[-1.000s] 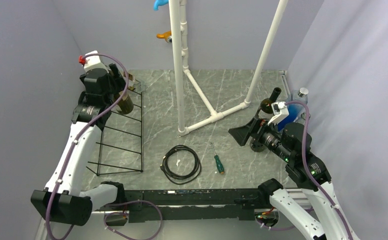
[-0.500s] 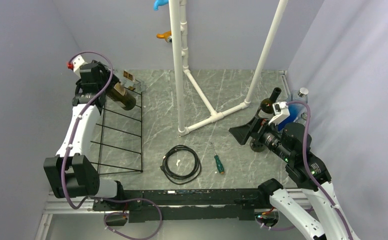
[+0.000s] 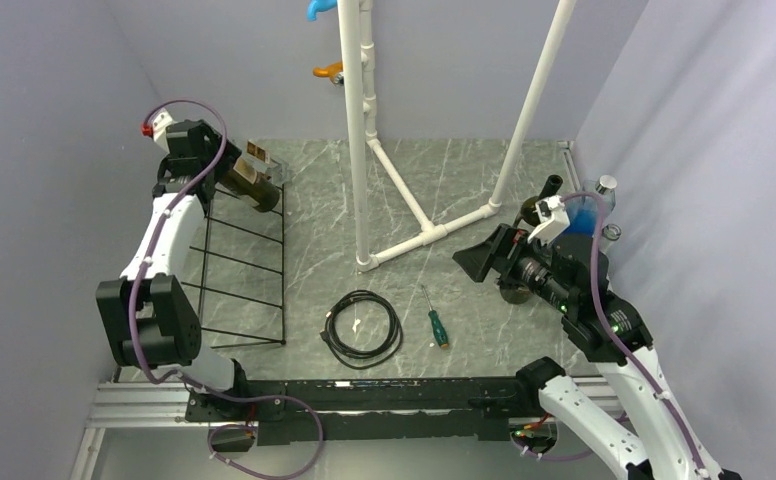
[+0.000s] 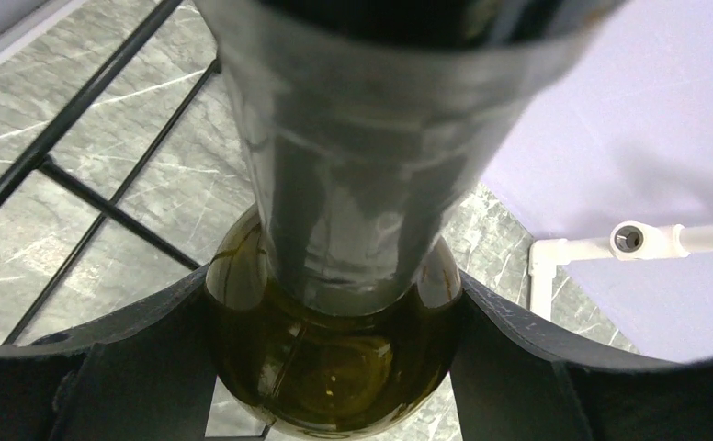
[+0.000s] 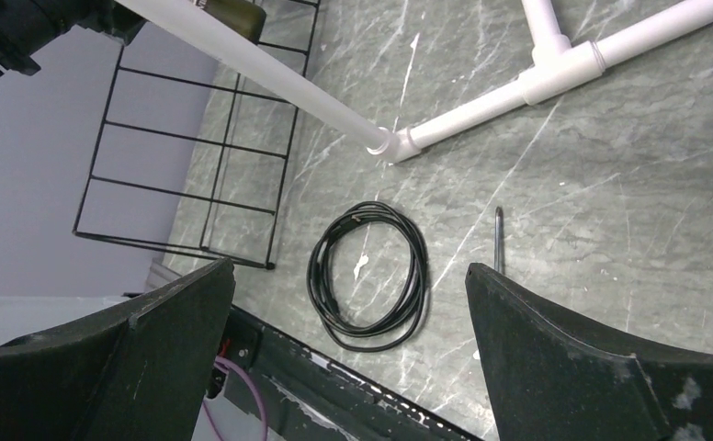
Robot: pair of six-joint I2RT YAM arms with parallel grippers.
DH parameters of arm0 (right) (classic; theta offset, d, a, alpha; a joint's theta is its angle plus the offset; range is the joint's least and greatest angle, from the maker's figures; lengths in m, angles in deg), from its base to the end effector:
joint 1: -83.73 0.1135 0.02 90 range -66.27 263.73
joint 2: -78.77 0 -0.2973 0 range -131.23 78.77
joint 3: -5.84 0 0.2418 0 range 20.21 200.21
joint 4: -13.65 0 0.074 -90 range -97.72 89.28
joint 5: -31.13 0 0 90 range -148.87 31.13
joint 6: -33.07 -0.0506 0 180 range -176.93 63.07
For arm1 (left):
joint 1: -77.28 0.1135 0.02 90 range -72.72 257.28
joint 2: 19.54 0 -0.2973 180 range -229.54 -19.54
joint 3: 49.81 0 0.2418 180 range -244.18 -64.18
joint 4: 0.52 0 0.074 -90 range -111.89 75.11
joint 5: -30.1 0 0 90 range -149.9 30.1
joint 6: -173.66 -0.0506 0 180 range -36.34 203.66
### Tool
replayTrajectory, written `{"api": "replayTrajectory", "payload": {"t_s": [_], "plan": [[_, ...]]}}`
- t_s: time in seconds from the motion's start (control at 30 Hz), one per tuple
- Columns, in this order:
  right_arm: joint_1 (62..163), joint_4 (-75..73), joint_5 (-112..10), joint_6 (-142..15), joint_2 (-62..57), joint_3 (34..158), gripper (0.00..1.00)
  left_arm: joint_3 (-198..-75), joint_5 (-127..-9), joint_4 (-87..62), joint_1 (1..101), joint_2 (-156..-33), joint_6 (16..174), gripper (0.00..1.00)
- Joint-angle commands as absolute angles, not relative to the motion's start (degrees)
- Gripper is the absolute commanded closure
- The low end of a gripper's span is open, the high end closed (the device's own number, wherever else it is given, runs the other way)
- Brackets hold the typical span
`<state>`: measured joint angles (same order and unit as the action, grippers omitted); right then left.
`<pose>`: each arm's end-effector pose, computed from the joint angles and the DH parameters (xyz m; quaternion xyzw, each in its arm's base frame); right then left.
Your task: Put the wine bottle on the wine rack
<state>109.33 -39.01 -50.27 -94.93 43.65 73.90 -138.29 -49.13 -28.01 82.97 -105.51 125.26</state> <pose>0.0838 0.0485 0.3742 0.0452 0.8153 0.3546 0.4555 0.3501 0.0444 0.3684 -0.3829 0.7489 -0.0897 0.5334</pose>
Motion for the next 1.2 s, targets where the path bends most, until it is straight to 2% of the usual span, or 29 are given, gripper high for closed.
{"api": "replayTrajectory", "payload": {"t_s": [0.0,0.5,1.03,1.17], "plan": [[109.63,-37.78,-51.31,-95.00,41.90,76.72,0.00,-142.50,-51.35,-16.90,83.34,-106.94,128.67,1.00],[109.65,-36.83,-51.08,-93.24,36.42,78.51,0.00,-135.89,-47.08,-2.44,83.34,-112.04,131.64,1.00],[109.65,-37.33,-52.36,-95.40,33.59,81.18,0.01,-133.14,-47.49,-5.87,83.34,-113.69,132.05,1.00],[109.65,-39.47,-52.56,-95.65,33.07,86.14,0.01,-134.59,-49.80,-9.09,83.29,-115.20,130.69,0.90]]}}
